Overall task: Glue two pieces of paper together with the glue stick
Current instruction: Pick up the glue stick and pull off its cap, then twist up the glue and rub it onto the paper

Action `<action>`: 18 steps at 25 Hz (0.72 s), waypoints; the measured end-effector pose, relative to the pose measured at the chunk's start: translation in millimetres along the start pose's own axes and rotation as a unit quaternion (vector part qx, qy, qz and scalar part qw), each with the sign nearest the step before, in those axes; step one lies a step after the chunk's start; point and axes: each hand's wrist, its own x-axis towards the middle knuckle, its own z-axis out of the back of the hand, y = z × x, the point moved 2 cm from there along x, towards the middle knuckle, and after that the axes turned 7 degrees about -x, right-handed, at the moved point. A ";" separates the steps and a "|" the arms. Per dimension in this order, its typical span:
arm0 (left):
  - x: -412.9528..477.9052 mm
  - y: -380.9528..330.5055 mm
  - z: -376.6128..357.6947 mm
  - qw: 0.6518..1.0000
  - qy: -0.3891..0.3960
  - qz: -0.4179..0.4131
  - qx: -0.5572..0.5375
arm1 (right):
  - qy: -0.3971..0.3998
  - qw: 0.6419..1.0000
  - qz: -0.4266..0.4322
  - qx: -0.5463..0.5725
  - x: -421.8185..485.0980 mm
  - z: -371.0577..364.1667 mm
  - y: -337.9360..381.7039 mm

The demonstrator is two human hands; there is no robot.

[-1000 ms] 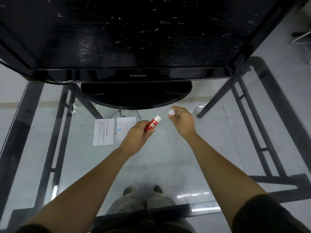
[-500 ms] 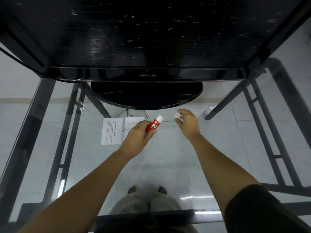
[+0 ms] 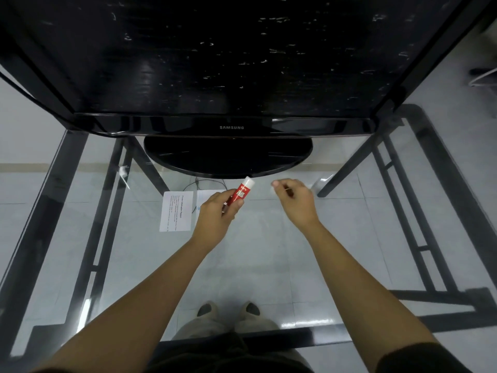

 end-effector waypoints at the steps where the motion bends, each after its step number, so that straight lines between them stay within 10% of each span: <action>1: -3.0 -2.4 -0.6 0.999 -0.010 0.010 -0.032 | 0.028 0.999 -0.005 0.020 -9.2 1.1 6.6; 18: -26.8 -60.9 14.3 0.994 -0.043 -0.033 -0.096 | 0.022 0.972 -0.071 0.225 -41.6 3.8 76.0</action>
